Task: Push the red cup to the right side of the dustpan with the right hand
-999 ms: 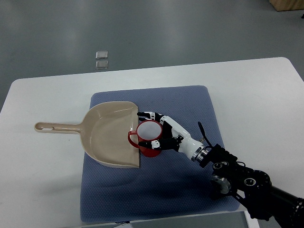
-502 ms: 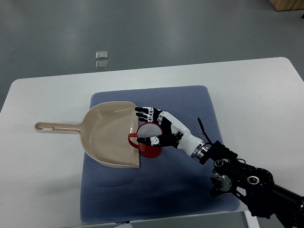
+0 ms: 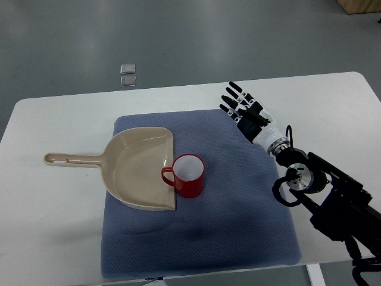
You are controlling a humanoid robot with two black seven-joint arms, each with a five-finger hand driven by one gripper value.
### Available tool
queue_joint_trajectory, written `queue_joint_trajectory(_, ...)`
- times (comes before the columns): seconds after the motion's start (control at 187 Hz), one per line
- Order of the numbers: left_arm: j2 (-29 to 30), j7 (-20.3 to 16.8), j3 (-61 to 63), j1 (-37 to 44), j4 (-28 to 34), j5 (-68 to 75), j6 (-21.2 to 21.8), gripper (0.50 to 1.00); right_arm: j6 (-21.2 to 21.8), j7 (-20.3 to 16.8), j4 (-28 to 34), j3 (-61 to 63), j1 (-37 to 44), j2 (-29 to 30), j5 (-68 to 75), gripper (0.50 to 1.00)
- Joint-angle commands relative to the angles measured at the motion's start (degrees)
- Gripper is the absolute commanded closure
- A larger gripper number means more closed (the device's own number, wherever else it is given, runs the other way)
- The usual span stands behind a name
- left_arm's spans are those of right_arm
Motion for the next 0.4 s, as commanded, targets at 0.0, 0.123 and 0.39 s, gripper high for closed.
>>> queue_joint_trajectory(0.0,0.0,0.0,-0.1,-0.1,0.1,0.0,0.0,0.500,0.2,-4.8,-1.0,-1.1,2.1,-2.5,6.2,0.564)
queue_joint_trajectory(0.123,0.0,0.0,0.0,-0.1,0.0,0.0,0.0,0.500,1.0,-4.9,-1.5,-1.5,2.1,-3.9,6.1,0.562)
queue_joint_trajectory(0.39,0.0,0.0,-0.1,-0.1,0.1,0.0,0.0,0.500,9.9,-4.1,-3.1,-0.8,1.4,-4.5,5.8,0.562)
